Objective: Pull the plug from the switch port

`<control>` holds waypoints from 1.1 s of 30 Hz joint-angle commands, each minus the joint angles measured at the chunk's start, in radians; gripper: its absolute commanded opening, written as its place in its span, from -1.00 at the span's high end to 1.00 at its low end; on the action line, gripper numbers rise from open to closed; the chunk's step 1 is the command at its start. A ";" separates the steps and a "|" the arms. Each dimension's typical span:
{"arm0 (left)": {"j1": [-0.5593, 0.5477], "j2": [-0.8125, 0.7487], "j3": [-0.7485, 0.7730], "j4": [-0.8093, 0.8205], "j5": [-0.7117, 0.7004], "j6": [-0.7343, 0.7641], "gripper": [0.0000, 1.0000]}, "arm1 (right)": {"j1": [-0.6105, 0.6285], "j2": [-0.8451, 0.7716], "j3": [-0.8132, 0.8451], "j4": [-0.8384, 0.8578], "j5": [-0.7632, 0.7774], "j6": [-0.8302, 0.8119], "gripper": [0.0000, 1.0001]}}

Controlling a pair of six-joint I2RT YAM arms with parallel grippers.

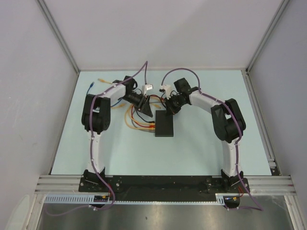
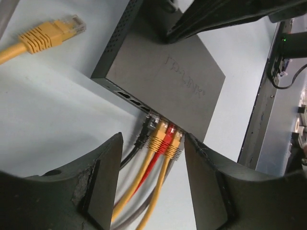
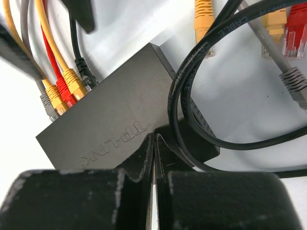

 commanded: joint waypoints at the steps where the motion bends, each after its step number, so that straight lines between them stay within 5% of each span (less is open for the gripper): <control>1: -0.001 0.055 0.142 -0.140 0.120 0.138 -0.18 | -0.003 0.033 -0.034 -0.031 0.109 -0.054 0.95; 16: -0.008 0.204 0.182 -0.228 0.139 0.192 -0.08 | 0.025 0.045 -0.046 -0.062 0.126 -0.086 0.95; 33: -0.033 0.263 0.169 -0.178 0.118 0.091 0.03 | 0.038 0.033 -0.062 -0.061 0.137 -0.092 0.94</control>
